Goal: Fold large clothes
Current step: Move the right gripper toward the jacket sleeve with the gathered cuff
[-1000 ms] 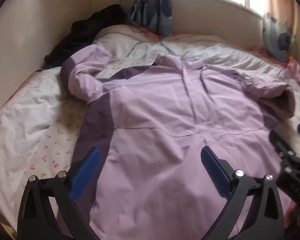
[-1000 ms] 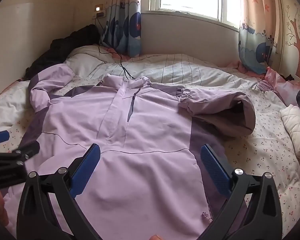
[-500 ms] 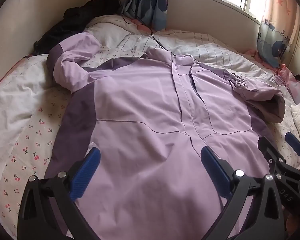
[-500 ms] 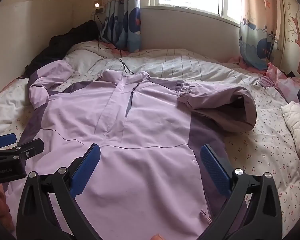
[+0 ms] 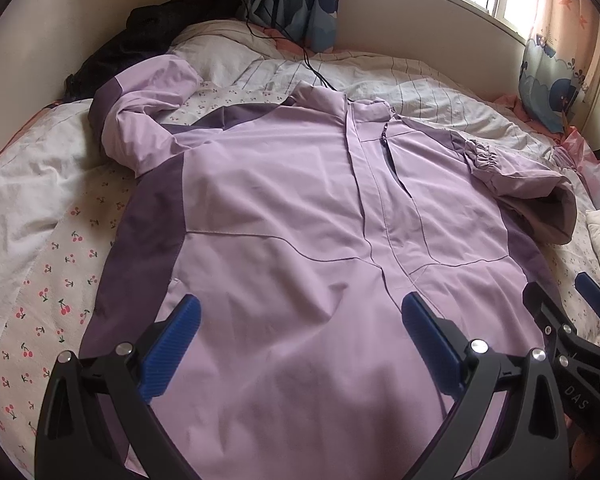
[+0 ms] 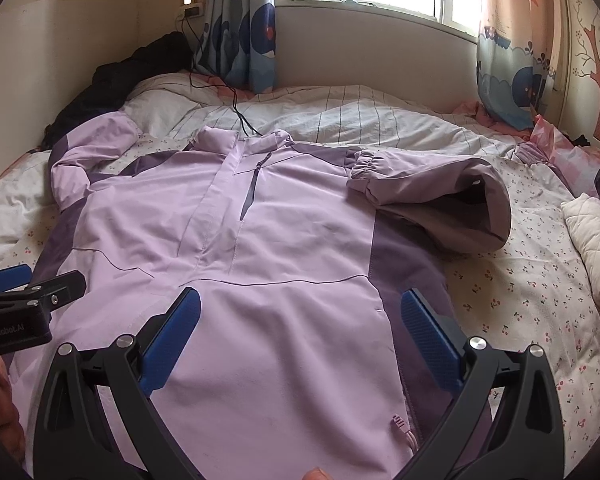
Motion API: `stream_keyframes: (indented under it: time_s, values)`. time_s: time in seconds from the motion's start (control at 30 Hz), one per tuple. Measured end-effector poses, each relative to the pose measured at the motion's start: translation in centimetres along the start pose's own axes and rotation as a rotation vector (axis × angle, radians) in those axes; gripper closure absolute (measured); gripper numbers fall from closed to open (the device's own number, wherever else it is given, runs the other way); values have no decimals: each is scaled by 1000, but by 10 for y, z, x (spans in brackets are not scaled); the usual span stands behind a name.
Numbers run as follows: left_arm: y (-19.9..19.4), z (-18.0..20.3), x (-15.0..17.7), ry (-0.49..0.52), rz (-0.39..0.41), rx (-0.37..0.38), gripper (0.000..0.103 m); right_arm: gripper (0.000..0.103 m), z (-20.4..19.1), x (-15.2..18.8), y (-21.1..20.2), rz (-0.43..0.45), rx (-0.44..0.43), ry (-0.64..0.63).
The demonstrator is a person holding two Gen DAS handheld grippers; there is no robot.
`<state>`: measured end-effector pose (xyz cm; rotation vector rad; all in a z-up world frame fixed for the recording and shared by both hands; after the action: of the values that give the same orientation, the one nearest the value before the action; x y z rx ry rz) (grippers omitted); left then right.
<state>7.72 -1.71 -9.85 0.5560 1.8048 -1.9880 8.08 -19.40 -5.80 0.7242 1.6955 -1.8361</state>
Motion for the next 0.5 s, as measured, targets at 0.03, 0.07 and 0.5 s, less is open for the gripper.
stream_keyframes:
  time_s: [0.03, 0.07, 0.5]
  values:
    - [1, 0, 0, 0, -2, 1, 7, 6, 1, 1, 1, -1, 0, 2]
    - [1, 1, 0, 1, -3, 2, 7, 6, 2, 2, 2, -2, 2, 4]
    - [8, 11, -9, -19, -22, 56, 7, 6, 65, -21, -1, 27, 128, -20]
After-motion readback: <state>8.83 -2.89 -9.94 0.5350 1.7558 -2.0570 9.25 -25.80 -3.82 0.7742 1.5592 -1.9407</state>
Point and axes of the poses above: each gripper's, at about its wrist camera, not at the fingertips, and y roughly the way its jaws point, z to its right, x to its underside, the point moved 10 cm from there along y, roughly the way its jaws point, and after that the axes turned 7 degrees about -z, right-handed, at the moved point
